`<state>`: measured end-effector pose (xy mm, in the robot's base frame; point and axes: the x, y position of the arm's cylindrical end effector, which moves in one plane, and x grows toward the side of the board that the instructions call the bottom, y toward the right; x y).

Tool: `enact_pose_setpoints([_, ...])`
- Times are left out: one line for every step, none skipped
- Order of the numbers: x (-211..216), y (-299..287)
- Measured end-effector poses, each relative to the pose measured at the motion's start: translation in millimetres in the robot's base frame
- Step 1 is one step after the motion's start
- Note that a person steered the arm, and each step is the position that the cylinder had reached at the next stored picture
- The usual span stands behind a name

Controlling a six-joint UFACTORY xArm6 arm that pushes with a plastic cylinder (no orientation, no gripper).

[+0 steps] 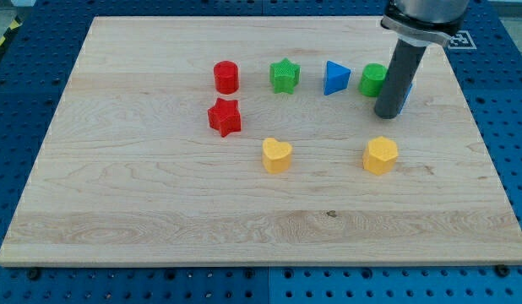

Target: Move the yellow heart down a bit

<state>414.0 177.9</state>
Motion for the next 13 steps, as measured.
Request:
enact_pose_setpoints([-9.0, 2.3])
enact_pose_setpoints([-19.2, 2.3])
enact_pose_setpoints([-26.8, 2.4])
enact_pose_setpoints([-28.1, 2.3])
enact_pose_setpoints([-0.7, -33.0])
enact_pose_setpoints([34.3, -88.2])
enact_pose_setpoints([61.0, -136.6])
enact_pose_setpoints([61.0, -148.7])
enact_pose_setpoints([61.0, -186.8])
enact_pose_setpoints([61.0, -202.0])
enact_pose_setpoints([60.2, -196.1])
enact_pose_setpoints([50.8, -224.2])
enact_pose_setpoints([41.8, -261.3])
